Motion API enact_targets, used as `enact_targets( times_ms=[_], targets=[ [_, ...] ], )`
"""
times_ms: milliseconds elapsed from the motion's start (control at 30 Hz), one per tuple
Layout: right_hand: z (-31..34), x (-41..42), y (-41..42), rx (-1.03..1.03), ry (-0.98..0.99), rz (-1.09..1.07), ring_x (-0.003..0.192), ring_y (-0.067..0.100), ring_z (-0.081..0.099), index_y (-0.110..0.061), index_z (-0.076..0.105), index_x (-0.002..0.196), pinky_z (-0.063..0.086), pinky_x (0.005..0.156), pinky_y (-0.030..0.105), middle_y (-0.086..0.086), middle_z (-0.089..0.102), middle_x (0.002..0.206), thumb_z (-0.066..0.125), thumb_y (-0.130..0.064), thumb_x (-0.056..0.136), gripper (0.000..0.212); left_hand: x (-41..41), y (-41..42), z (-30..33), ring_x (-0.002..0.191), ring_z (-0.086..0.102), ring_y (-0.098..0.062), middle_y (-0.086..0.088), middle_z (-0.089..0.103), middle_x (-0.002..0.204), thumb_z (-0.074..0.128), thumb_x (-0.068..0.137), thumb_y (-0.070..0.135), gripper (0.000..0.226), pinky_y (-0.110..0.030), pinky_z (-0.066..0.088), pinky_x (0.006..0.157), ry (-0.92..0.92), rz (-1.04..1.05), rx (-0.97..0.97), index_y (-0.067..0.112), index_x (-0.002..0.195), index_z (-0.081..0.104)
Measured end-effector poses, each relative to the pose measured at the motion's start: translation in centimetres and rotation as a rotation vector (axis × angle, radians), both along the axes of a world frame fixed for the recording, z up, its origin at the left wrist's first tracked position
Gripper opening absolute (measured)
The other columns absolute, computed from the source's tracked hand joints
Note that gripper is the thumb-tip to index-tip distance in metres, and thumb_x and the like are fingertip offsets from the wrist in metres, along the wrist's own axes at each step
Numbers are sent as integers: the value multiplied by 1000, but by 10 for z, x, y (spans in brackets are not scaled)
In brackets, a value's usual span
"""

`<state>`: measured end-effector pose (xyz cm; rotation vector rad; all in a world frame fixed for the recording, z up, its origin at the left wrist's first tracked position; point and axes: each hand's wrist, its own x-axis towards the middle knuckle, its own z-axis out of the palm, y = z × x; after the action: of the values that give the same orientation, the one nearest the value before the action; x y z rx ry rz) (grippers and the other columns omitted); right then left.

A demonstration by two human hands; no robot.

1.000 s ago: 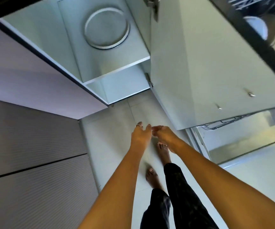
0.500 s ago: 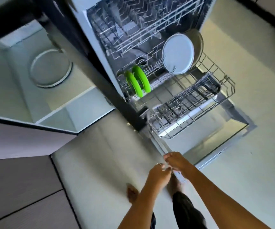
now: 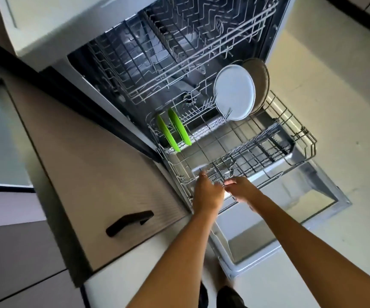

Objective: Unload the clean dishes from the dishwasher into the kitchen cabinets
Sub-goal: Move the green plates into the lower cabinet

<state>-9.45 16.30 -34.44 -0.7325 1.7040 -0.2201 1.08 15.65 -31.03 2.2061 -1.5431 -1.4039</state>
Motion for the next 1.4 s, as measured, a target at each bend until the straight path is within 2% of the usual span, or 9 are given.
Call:
enact_targets(
  times_ms=[100, 200, 333, 467, 633, 800, 1033, 1200, 1400],
  targets=[
    [-5, 6, -29, -41, -18, 38, 122, 26, 54, -7, 53, 131, 39, 101, 32, 13, 55, 135, 53, -12, 93, 38, -1, -41, -4, 124, 52, -32, -19, 43, 143, 46, 93, 9, 53, -37, 47, 101, -34, 268, 6, 3, 144, 30],
    [-15, 13, -60, -61, -48, 65, 124, 25, 52, -7, 45, 138, 39, 102, 31, 11, 52, 139, 54, -15, 95, 44, -4, -89, -7, 117, 55, -35, -21, 50, 134, 45, 91, 7, 43, -37, 49, 94, 44, 581, 44, -2, 133, 38],
    [-29, 23, -95, -132, -79, 73, 134, 26, 42, -7, 34, 145, 35, 105, 30, 13, 39, 149, 56, -14, 94, 56, -4, -143, -12, 121, 52, -35, -21, 51, 134, 47, 92, 5, 40, -36, 46, 94, 32, 684, 17, -3, 130, 42],
    [-46, 32, -132, -156, -85, 72, 127, 28, 49, -11, 30, 147, 40, 98, 28, 14, 36, 150, 59, -13, 92, 62, 3, -185, -35, 115, 57, -35, -21, 54, 131, 47, 90, 7, 43, -37, 51, 92, 16, 689, 26, -3, 131, 42],
    [-62, 42, -166, -161, -103, 116, 138, 29, 34, -14, 25, 149, 26, 113, 35, 13, 30, 154, 58, -17, 92, 66, 21, -215, -62, 121, 54, -31, -17, 50, 136, 53, 91, 10, 46, -35, 47, 94, -53, 662, 63, -1, 134, 42],
    [-74, 53, -185, -166, -102, 150, 133, 26, 41, -15, 29, 148, 32, 109, 33, 12, 36, 151, 54, -11, 93, 60, 40, -223, -77, 120, 53, -33, -18, 52, 134, 52, 92, 12, 41, -37, 46, 95, -87, 589, 130, -1, 130, 46],
    [-94, 72, -199, -205, -26, 114, 123, 27, 53, -10, 46, 138, 40, 103, 33, 15, 54, 136, 50, -4, 90, 48, 67, -231, -115, 110, 61, -34, -20, 62, 120, 60, 85, 12, 33, -48, 50, 96, -97, 523, 192, 0, 115, 56],
    [-113, 81, -211, -233, 49, 116, 118, 31, 56, -8, 55, 129, 44, 99, 37, 15, 60, 127, 52, -14, 93, 37, 74, -239, -124, 110, 61, -35, -21, 60, 124, 56, 89, 11, 34, -47, 50, 95, -60, 463, 202, -1, 122, 54],
    [-130, 85, -213, -329, 111, 89, 94, 32, 66, 0, 64, 109, 53, 85, 36, 21, 68, 103, 52, -6, 93, 21, 71, -240, -128, 108, 61, -41, -29, 59, 120, 49, 86, 2, 32, -52, 53, 88, -141, 307, 128, -9, 115, 54]
  ],
)
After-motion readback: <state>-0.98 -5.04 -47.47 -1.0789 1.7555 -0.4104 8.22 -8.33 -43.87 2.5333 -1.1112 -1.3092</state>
